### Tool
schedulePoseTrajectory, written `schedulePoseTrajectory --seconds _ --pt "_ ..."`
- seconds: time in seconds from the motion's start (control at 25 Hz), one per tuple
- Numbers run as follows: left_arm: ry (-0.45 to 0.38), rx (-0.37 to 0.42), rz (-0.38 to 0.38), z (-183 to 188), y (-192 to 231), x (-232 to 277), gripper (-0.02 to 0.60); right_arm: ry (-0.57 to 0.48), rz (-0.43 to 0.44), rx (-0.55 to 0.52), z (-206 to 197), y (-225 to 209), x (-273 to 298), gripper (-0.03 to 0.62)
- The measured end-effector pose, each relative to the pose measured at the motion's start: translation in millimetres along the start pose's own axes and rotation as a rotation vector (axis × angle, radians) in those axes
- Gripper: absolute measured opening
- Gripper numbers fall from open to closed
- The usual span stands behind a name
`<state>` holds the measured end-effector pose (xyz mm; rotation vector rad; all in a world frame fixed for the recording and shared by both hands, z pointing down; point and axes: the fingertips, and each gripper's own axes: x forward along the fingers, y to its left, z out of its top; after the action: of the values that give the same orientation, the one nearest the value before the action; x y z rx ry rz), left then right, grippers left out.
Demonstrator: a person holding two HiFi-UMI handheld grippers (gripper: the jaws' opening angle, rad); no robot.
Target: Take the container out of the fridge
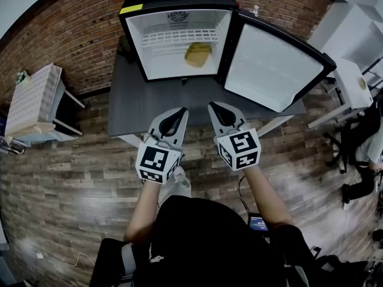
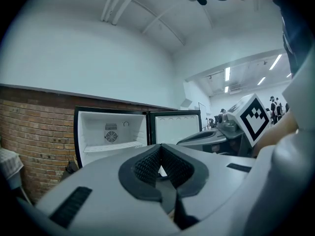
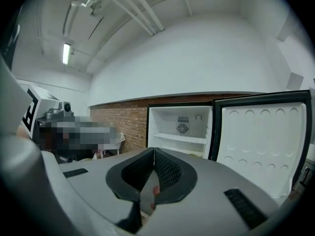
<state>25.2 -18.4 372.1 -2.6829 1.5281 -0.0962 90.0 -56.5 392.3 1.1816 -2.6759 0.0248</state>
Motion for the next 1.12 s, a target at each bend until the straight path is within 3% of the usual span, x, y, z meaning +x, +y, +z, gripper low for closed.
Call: schedulePoseTrajectory --seconds 0.36,1.12 --pt "0.012 -0.049 -0.017 -1 63 34 0.014 0.031 -0.014 0.026 12 -23 71 0.040" --pt "0.023 -0.064 -0.086 -22 164 76 0.014 0.059 -0.051 -0.010 37 -26 187 0.040"
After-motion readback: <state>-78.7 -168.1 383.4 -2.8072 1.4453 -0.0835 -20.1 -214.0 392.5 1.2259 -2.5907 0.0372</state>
